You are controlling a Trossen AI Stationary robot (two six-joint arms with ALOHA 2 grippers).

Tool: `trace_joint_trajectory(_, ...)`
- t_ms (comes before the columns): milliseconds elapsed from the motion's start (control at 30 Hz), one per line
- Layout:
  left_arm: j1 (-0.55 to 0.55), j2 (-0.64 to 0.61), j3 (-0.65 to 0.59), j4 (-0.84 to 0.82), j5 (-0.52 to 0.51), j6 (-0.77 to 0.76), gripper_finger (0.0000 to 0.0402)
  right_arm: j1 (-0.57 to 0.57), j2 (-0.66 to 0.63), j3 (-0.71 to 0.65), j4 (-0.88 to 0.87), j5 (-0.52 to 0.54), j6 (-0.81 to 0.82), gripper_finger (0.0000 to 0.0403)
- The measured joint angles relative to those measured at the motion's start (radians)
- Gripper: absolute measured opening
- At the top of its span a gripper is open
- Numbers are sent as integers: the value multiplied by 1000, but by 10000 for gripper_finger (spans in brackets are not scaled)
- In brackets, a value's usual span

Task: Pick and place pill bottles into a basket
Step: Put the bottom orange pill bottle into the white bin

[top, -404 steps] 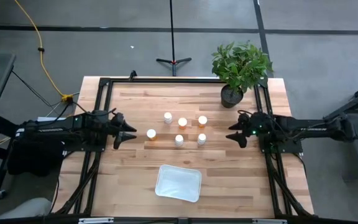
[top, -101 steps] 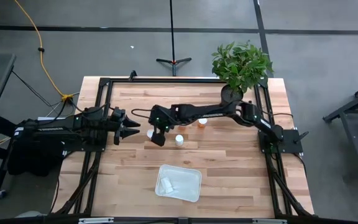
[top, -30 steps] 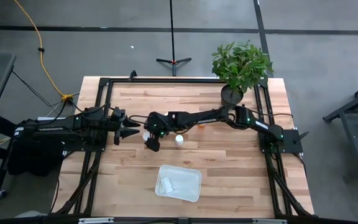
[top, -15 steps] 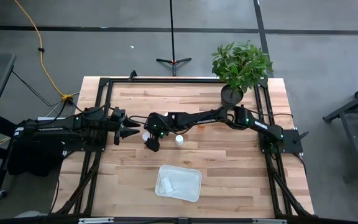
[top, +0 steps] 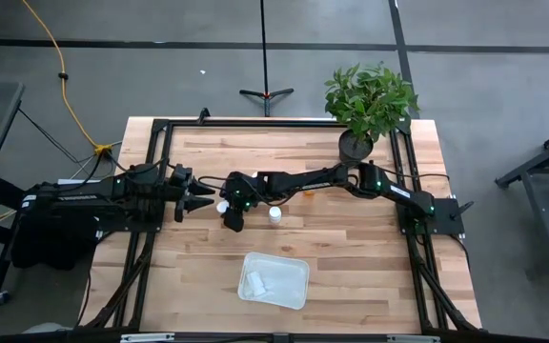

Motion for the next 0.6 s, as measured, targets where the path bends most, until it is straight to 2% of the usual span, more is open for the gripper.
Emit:
trace_joint_trajectory(367, 0, 0, 0, 0, -1, 0, 216, 0, 0, 45, -38, -13, -31, 163)
trace_joint_trajectory(600, 0, 0, 0, 0, 3, -1, 216, -7, 0, 169, -254, 14, -114, 159)
